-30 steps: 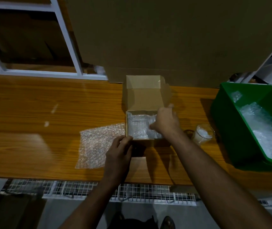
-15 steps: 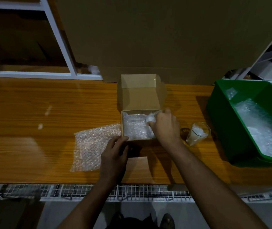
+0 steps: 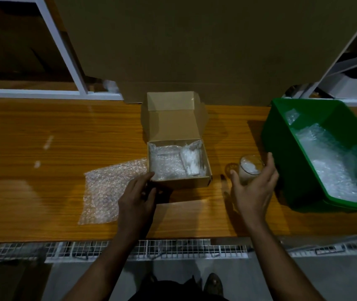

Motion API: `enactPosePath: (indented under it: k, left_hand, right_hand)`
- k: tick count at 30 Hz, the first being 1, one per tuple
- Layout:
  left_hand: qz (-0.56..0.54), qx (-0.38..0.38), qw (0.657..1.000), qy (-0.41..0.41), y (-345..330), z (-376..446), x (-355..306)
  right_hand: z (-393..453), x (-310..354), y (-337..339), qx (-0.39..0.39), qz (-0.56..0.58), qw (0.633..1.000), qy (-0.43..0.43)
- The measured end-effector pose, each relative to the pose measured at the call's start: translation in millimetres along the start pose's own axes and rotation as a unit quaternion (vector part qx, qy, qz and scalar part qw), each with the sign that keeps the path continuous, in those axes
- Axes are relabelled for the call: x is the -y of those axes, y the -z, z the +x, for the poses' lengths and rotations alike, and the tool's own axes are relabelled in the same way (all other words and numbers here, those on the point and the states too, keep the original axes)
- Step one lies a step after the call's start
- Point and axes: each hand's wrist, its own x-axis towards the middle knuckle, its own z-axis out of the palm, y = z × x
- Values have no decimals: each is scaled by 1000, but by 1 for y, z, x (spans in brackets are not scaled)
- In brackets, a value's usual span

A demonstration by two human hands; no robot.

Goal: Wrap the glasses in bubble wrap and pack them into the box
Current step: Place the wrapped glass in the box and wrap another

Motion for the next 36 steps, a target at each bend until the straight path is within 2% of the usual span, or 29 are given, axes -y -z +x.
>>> enactPosePath:
  k: [5, 7, 9, 14, 17, 20, 23, 31, 36]
  left_hand:
    - [-17, -11, 1000, 3, 2, 0, -4]
    - [-21, -11, 1000, -1, 3, 0, -5]
    - [-21, -6, 1000, -1, 3, -1, -4]
    - [-34, -2, 999, 21, 4, -2, -6]
    - [-34, 6, 999, 28, 5, -2, -7]
    - [-49, 13, 998, 48, 8, -2, -10]
    - [-68, 15, 995, 65, 10, -1, -12]
    - [-60, 20, 996, 70, 8, -2, -8]
    - [-61, 18, 996, 70, 9, -2, -9]
  right_hand:
    - [2, 23, 1, -23, 95, 995, -12]
    - [3, 47, 6, -33, 123, 992, 25]
    - [5, 75, 7, 4, 133, 989, 63]
    - [3, 125, -37, 163, 79, 980, 79]
    - [0, 135, -70, 214, 41, 972, 82]
    - [-2, 140, -92, 273, -48, 957, 86]
    - [-5, 137, -106, 294, -102, 946, 90]
    - [0, 141, -107, 343, -154, 921, 101]
    - [8, 150, -99, 310, -111, 940, 91]
